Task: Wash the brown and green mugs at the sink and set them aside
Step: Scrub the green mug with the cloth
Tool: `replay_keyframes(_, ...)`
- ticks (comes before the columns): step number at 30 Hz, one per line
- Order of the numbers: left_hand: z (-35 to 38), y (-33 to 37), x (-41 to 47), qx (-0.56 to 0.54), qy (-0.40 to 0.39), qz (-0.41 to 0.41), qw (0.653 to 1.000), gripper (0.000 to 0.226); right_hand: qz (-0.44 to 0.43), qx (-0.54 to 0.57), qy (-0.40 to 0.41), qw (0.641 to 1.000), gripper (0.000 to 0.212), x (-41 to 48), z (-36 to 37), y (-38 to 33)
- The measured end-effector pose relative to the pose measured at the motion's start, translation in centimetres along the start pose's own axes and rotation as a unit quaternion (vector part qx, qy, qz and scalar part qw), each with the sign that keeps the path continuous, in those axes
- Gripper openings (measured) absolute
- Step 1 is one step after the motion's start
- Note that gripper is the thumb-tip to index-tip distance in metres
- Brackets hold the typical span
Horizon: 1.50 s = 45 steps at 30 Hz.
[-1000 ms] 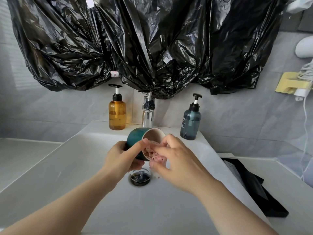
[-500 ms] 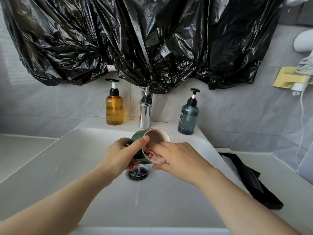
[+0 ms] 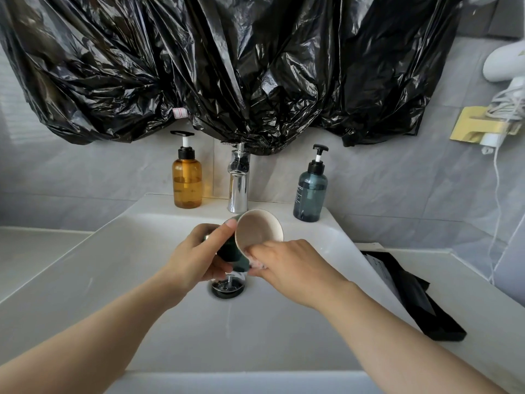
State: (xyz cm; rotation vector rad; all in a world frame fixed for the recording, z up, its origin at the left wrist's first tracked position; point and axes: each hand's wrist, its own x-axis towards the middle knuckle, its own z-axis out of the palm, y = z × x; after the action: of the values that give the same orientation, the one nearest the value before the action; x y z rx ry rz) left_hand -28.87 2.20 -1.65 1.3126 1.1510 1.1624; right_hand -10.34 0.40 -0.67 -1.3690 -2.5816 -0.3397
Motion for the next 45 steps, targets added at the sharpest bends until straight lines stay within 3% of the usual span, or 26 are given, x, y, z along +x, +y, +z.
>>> replay_keyframes(2, 0.2, 0.1, -0.2, -0.012, -0.024, -0.009, 1.0, 0.085, 0.0, 0.005, 0.002, 1.0, 0.02, -0.2, -0.1, 0.2)
replay_keyframes(4, 0.4, 0.4, -0.3, -0.01, -0.033, -0.013, 0.999, 0.063, -0.006, 0.031, 0.006, 0.999, 0.019, -0.4, -0.2, 0.5)
replay_keyframes(6, 0.1, 0.8, -0.4, 0.01, -0.013, 0.006, 1.0, 0.038, -0.018, 0.046, 0.025, 0.998, 0.017, -0.5, -0.2, 0.7)
replay_keyframes(8, -0.6, 1.1, -0.3, 0.07, 0.023, 0.048, 0.996, 0.028, -0.026, 0.035, 0.045, 0.998, 0.014, -0.5, 0.0, 0.9)
replay_keyframes(10, -1.2, 1.3, -0.4, 0.122, 0.03, 0.082, 0.989, 0.027, -0.036, 0.006, 0.076, 0.996, 0.014, -0.6, 0.2, 1.2)
replay_keyframes(13, -1.6, 1.2, -0.7, 0.16, -0.05, 0.093, 0.982, 0.033, -0.031, -0.052, 0.1, 0.993, 0.011, -0.6, 0.4, 1.6)
replay_keyframes(21, -1.6, 1.5, -1.1, 0.15, -0.126, 0.076, 0.978, 0.029, -0.021, -0.055, 0.062, 0.996, 0.008, -0.5, 0.5, 1.5)
replay_keyframes(26, -1.5, 0.8, -0.6, 0.156, -0.095, 0.092, 0.979, 0.033, -0.005, -0.048, 0.045, 0.998, 0.006, -0.4, 0.8, 1.2)
replay_keyframes(30, -1.0, 0.5, -0.6, 0.206, -0.074, 0.116, 0.969, 0.024, 0.033, 0.001, 0.013, 0.999, 0.021, -0.2, 0.6, 0.5)
replay_keyframes(37, -0.6, 0.3, -0.6, 0.153, -0.093, 0.115, 0.977, 0.045, 0.047, 0.042, -0.018, 0.998, 0.02, -0.6, 0.1, -0.5)
replay_keyframes(42, -0.6, -0.1, -0.4, 0.073, -0.088, 0.107, 0.988, 0.025, 0.074, 0.085, -0.012, 0.994, 0.026, -0.5, -0.3, -0.5)
replay_keyframes(45, -0.4, -0.3, -0.3, 0.068, -0.084, 0.109, 0.988, 0.022, 0.116, 0.201, -0.034, 0.972, 0.022, -0.7, -0.2, -0.6)
